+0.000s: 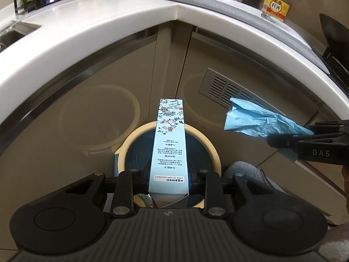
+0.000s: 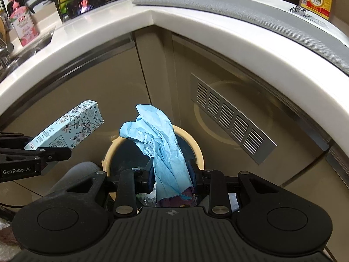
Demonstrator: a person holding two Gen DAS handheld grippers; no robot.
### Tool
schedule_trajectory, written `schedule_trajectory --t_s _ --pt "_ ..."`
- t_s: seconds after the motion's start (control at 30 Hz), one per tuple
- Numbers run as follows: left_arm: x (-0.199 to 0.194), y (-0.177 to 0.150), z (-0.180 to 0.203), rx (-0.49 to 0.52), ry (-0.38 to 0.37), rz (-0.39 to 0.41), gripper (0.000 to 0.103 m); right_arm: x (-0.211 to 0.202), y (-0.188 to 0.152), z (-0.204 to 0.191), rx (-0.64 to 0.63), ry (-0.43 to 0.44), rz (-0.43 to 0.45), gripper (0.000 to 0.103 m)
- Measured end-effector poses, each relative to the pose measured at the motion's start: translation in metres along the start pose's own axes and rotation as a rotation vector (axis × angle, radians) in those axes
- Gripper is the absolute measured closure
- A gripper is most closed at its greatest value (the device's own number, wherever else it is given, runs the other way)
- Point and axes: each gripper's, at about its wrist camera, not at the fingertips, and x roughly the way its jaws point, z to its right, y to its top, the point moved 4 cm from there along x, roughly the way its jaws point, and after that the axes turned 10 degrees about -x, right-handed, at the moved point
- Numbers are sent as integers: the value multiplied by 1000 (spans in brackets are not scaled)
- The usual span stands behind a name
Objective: Collect trash
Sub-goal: 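Carry the light-blue box and blue glove down over the trash bin with both tools, then open the left tool while the right tool opens, dropping box and glove into the bin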
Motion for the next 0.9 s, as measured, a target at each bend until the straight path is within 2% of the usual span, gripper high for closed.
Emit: schedule_trajectory --t_s 0.5,0.9 --pt "43 6 -7 -23 21 -69 72 47 4 -2 -17 10 -91 70" --pt "106 7 -11 -12 78 -201 72 120 8 12 57 42 -223 70"
